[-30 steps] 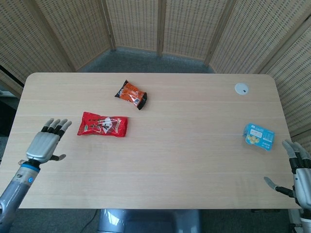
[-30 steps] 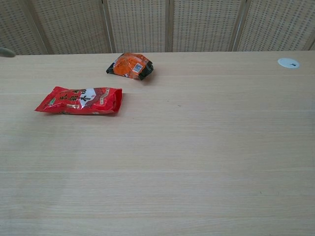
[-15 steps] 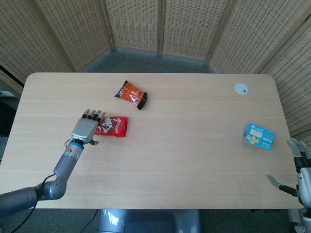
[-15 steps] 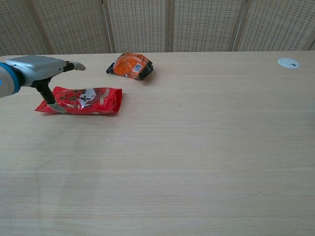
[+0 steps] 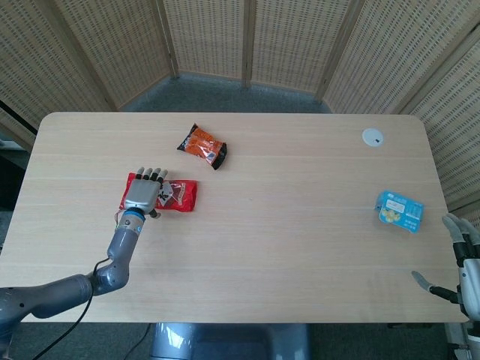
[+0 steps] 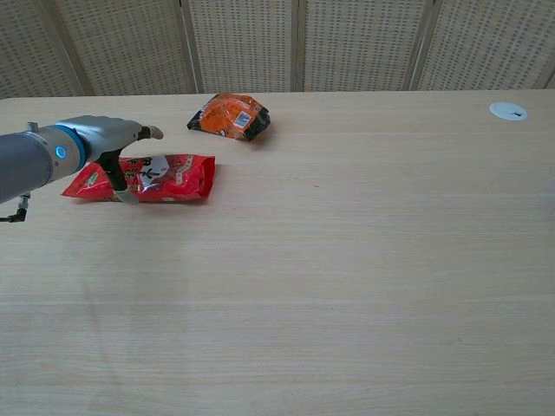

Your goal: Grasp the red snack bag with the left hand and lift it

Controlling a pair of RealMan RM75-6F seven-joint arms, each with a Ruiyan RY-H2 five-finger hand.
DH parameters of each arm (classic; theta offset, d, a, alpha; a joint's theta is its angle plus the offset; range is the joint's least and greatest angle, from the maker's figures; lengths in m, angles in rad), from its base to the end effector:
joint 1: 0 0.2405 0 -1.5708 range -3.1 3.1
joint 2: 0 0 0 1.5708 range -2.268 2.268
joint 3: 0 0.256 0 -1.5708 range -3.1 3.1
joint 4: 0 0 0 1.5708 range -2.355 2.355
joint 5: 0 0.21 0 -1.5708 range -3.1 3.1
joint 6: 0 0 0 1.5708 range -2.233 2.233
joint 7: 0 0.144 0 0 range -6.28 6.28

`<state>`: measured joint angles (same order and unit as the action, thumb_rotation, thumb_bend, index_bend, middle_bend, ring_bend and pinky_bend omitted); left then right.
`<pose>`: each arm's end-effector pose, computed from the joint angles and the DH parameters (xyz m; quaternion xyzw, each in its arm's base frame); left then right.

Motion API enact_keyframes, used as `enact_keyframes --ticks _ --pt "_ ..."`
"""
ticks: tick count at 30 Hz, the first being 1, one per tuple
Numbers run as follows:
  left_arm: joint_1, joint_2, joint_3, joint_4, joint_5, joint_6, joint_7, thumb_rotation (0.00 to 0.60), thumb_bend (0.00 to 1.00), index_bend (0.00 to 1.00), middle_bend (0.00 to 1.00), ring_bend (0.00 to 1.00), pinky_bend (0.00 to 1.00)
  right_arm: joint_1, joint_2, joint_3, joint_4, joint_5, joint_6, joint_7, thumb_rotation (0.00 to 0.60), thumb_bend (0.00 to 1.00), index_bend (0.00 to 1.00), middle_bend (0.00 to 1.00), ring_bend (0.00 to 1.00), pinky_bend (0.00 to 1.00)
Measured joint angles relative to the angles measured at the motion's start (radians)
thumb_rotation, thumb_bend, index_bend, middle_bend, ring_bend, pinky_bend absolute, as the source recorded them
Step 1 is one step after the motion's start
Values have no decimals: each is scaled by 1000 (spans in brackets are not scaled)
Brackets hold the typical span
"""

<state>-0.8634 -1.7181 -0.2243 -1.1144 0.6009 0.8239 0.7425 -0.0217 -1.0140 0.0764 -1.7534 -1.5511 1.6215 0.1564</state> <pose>-0.1967 0.4011 -0.0448 -0.7225 -0.3995 -0.1881 0.5319 -0.2913 -0.1523 0.1980 0.5219 -0.4101 0.4733 0.5792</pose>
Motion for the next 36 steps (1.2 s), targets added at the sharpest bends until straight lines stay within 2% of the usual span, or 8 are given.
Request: enact_keyframes --ticks 14,15,17,19,20,23,31,36 --pt "-64 -122 3 203 -59 -58 9 600 0 1 0 0 0 1 6 -3 -4 2 -10 17 600 0 0 0 0 0" --pt "-67 -130 3 216 -62 -59 11 600 0 22 0 0 21 1 6 -3 -5 2 -10 18 600 0 0 0 0 0" --pt "-73 -151 3 246 -65 -57 15 600 0 102 21 28 162 1 8 -4 -6 0 -10 23 600 0 0 0 0 0" --pt "-76 -171 4 275 -54 -49 14 600 0 248 132 173 412 1 10 -4 -8 0 -11 26 600 0 0 0 0 0" --pt "-77 -180 5 287 -47 -46 13 600 0 281 167 216 453 1 11 -5 -8 0 -11 28 600 0 0 0 0 0" --pt "-78 -204 7 325 -37 -44 18 600 0 382 261 321 514 1 13 -6 -10 0 -14 34 600 0 0 0 0 0" --pt "-77 -265 5 418 -22 -41 50 600 14 824 724 773 792 1 18 -6 -13 3 -19 49 600 0 0 0 0 0" --pt "-73 -273 -1 425 28 -15 32 600 78 929 877 943 943 2 21 -6 -12 3 -20 56 600 0 0 0 0 0"
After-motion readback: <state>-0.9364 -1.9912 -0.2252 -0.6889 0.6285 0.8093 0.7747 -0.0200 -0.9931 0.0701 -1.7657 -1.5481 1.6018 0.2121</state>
